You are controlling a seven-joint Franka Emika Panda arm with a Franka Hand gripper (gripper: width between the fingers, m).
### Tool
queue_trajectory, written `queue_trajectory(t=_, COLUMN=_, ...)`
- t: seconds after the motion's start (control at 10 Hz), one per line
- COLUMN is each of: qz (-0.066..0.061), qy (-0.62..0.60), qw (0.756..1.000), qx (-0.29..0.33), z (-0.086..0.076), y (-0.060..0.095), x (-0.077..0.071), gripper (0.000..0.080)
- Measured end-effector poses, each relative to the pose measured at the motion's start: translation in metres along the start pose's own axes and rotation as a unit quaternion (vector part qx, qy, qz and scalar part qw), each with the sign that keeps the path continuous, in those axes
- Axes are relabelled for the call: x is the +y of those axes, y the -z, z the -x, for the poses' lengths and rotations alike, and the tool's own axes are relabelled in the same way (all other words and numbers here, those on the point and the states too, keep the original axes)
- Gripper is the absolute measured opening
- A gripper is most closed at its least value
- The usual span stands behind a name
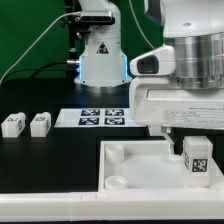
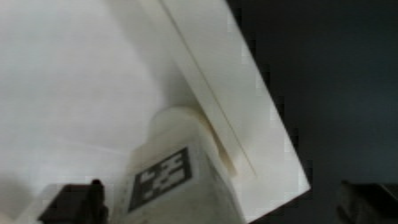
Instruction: Assemble one leg
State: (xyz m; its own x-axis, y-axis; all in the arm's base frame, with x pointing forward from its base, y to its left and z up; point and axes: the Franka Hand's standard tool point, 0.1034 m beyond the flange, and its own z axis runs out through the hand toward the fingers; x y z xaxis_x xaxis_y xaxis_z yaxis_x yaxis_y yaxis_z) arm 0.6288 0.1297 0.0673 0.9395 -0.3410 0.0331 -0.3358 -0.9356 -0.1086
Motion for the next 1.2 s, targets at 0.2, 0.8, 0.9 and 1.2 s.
queue_trajectory(t=0.2, qz=0.003, qy=0.114, qw=0.994, qx=0.002, z=-0.0042, y=0.0008, x=0.0063, gripper=0.0649)
queue_trajectory(t=0.8, qz=0.002, qy=0.007, qw=1.0, qx=0.001, z=-0.0052, y=0.0012, x=0.0075, gripper=0.0295)
queue_trajectory(t=0.9, qz=0.003, qy=-0.034, qw=0.999, qx=-0.005, z=-0.0076, y=0.0037, x=0.0079, gripper=0.0295)
queue_trajectory(t=1.2, qz=0.003, qy=-0.265, qw=0.964, qx=-0.011, z=-0.0068, y=0.0004, x=0.0084, gripper=0.0295)
